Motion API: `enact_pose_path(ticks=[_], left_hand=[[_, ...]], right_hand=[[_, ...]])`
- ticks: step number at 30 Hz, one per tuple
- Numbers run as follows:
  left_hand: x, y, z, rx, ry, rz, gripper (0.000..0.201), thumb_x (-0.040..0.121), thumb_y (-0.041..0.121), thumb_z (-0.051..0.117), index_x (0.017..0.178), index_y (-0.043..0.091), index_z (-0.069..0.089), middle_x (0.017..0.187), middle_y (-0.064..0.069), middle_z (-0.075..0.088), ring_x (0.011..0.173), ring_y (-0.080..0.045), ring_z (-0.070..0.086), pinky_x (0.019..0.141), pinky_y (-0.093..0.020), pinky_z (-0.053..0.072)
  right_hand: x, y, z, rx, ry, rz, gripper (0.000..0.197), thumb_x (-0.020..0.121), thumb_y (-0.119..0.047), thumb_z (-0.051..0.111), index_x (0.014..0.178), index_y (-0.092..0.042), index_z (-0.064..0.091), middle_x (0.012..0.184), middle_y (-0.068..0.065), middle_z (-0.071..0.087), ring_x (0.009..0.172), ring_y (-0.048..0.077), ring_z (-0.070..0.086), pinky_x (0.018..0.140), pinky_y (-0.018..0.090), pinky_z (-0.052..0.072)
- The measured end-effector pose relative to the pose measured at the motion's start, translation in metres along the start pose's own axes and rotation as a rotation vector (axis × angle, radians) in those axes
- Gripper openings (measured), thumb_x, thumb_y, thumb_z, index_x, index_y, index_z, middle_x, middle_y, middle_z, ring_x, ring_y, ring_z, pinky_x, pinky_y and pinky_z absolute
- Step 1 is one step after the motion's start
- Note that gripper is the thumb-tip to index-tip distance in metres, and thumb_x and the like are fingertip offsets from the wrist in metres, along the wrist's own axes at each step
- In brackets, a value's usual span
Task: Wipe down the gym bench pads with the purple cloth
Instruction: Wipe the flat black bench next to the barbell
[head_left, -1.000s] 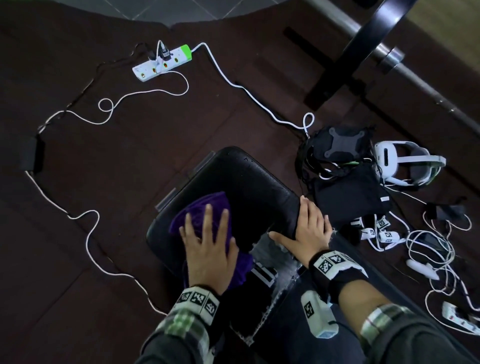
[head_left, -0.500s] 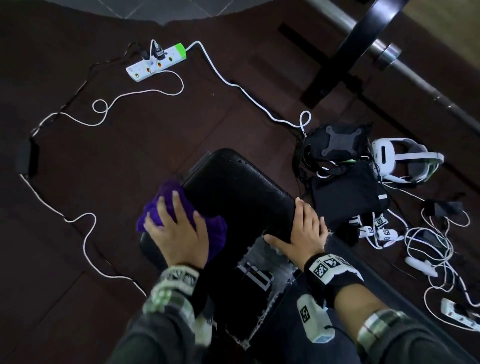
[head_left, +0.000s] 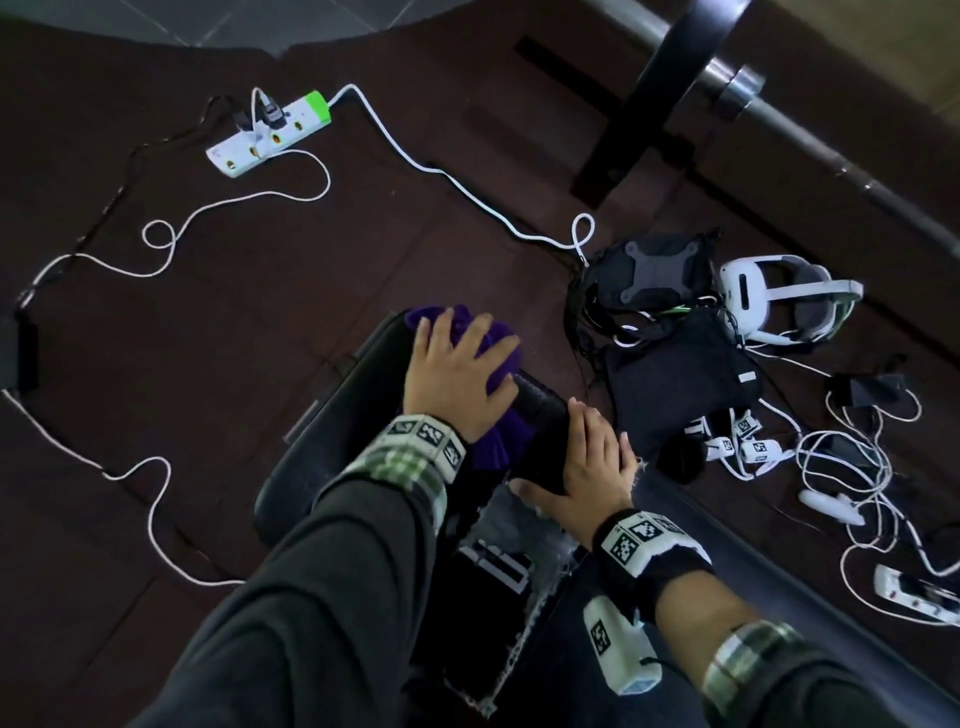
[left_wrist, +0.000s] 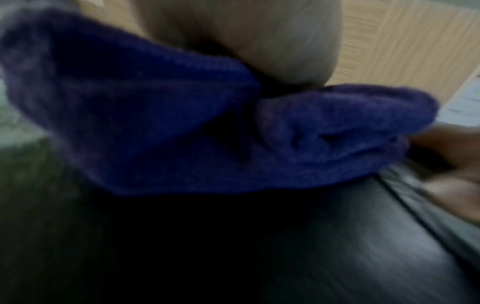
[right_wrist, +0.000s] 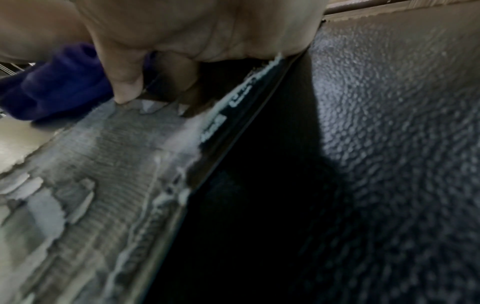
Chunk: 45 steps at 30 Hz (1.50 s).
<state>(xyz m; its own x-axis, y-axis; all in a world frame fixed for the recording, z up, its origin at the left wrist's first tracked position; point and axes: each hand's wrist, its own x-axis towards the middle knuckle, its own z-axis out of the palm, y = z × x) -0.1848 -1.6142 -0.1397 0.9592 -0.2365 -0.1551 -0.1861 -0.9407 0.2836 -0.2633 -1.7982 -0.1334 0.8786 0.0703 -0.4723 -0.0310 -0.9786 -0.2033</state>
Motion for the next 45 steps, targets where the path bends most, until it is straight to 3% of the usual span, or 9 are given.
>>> enact_pose_path(ticks=[8,14,19,27,30,34,38,42,45], left_hand=[[-0.047,-0.007,0.007,-0.077,0.197,-0.421,0.056,0.09,0.04,0.039,0.144,0.024,0.044,0.15,-0.016,0.036,0.126,-0.054,0.034,0.106,-0.063,0.029],[-0.061,0.036,0.019,-0.059,0.071,-0.143,0.059,0.087,0.042,0.04,0.145,0.033,0.04,0.156,-0.008,0.029,0.138,-0.05,0.019,0.111,-0.065,0.014],[-0.002,0.012,0.003,-0.006,0.005,-0.017,0.053,0.083,0.05,0.039,0.131,0.034,0.057,0.144,-0.003,0.048,0.133,-0.045,0.033,0.112,-0.061,0.02],[-0.019,-0.011,0.006,-0.051,0.202,-0.424,0.053,0.09,0.038,0.041,0.136,0.016,0.052,0.142,-0.021,0.043,0.119,-0.055,0.039,0.104,-0.063,0.032],[-0.046,0.027,0.02,-0.1,0.182,-0.359,0.055,0.091,0.036,0.042,0.141,0.016,0.046,0.146,-0.02,0.035,0.129,-0.054,0.029,0.106,-0.067,0.023],[-0.048,0.076,0.026,-0.228,0.021,-0.124,0.052,0.093,0.041,0.036,0.14,0.024,0.048,0.151,-0.011,0.036,0.138,-0.047,0.021,0.108,-0.068,0.015],[-0.03,0.075,0.005,-0.416,0.011,-0.084,0.054,0.094,0.039,0.024,0.147,0.034,0.035,0.159,-0.001,0.022,0.148,-0.029,0.009,0.114,-0.06,0.007],[-0.05,0.019,-0.007,-0.294,0.216,-0.538,0.061,0.088,0.039,0.035,0.149,0.029,0.03,0.16,-0.002,0.018,0.148,-0.029,0.007,0.109,-0.067,0.004],[-0.09,-0.026,-0.005,-0.259,0.114,-0.967,0.072,0.09,0.052,0.047,0.152,0.029,0.018,0.162,-0.005,0.003,0.147,-0.034,-0.009,0.106,-0.072,-0.004]], right_hand=[[-0.004,-0.004,-0.004,-0.003,-0.036,0.005,0.12,0.056,-0.088,0.02,0.148,-0.019,-0.011,0.155,0.0,0.004,0.142,0.014,-0.005,0.11,0.038,-0.016],[0.001,-0.005,0.001,0.045,0.069,-0.014,0.108,0.056,-0.071,0.043,0.142,-0.008,0.023,0.136,0.011,0.047,0.126,0.023,0.028,0.105,0.044,0.01],[0.001,-0.001,-0.003,-0.017,-0.009,-0.021,0.119,0.057,-0.087,0.021,0.149,-0.016,-0.005,0.154,0.0,0.011,0.141,0.014,0.001,0.111,0.038,-0.011],[-0.007,-0.002,0.0,0.012,-0.034,-0.023,0.117,0.058,-0.086,0.02,0.148,-0.017,-0.008,0.156,-0.001,0.003,0.142,0.015,-0.004,0.109,0.036,-0.017],[-0.004,0.004,-0.003,0.189,0.027,-0.046,0.105,0.059,-0.069,0.032,0.149,-0.021,0.007,0.154,-0.002,0.016,0.141,0.013,0.007,0.111,0.033,-0.01],[-0.004,0.009,-0.011,0.568,0.067,-0.012,0.09,0.057,-0.048,0.023,0.144,-0.021,0.028,0.148,-0.001,0.03,0.133,0.002,0.023,0.117,0.036,0.0],[0.002,-0.005,-0.02,0.554,0.244,-0.046,0.082,0.068,-0.041,0.032,0.141,-0.004,0.034,0.146,0.015,0.034,0.134,0.027,0.032,0.11,0.053,0.025],[0.019,-0.051,-0.028,0.175,0.109,-0.194,0.081,0.076,-0.068,0.028,0.148,-0.031,0.016,0.157,-0.002,0.006,0.144,0.025,0.005,0.112,0.053,0.01],[0.036,-0.063,-0.025,0.047,0.02,-0.155,0.067,0.088,-0.062,0.034,0.147,-0.039,0.013,0.156,0.0,0.006,0.143,0.028,0.007,0.112,0.053,0.011]])
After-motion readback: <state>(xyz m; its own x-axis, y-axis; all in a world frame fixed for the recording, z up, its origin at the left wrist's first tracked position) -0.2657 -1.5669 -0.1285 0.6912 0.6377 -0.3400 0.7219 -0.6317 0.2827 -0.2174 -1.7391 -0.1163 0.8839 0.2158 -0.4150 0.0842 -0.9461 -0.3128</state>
